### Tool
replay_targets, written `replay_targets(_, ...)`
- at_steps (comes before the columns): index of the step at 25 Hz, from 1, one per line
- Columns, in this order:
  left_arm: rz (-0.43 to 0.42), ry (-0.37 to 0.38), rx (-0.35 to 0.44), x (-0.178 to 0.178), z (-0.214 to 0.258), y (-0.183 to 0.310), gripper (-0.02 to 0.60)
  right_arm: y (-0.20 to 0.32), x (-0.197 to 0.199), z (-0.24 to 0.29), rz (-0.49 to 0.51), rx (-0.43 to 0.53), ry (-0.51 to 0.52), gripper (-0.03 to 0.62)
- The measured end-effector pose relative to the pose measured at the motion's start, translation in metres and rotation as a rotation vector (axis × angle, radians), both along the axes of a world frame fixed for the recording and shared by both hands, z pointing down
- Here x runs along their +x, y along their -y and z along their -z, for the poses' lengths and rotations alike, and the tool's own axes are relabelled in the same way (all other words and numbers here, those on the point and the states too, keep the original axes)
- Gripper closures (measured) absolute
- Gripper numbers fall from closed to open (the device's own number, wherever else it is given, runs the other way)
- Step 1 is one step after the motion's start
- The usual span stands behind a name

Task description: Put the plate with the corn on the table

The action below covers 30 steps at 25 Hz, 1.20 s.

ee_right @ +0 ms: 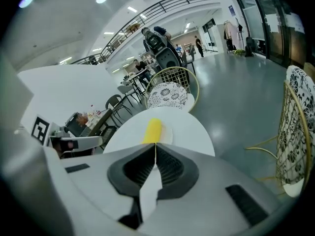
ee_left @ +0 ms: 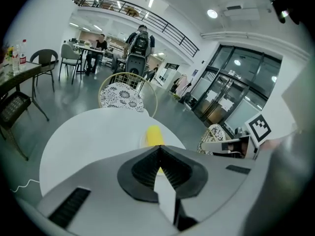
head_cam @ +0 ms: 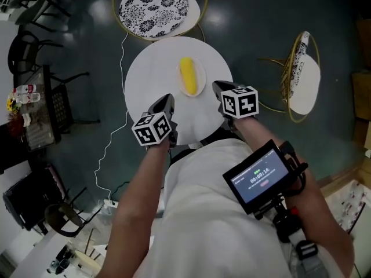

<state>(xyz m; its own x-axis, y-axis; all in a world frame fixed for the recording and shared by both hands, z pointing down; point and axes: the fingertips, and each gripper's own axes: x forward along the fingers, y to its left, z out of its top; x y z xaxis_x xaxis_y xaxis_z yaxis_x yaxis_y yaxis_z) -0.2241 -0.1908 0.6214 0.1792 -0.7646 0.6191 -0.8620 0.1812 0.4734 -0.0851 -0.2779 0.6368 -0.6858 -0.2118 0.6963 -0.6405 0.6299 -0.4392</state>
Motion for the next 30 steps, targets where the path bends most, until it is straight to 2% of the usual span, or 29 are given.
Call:
replay_targets(5,-0.04,0.004,0.06,0.005,0.019,-0.007,0.575,-0.011,-0.015,0.024,0.028,0.017,0.073,0.579)
replay_targets(11,-0.094,0.02,0.137,0.03,0.059,-0.028,0.575,-0.031,-0.006,0.075,0.057,0.087,0.152,0.585)
replay_targets(30,-0.158,0.018,0.28,0.053,0.113,-0.098,0.575,-0.103,0.019,0.134,0.089,0.177,0.298,0.586)
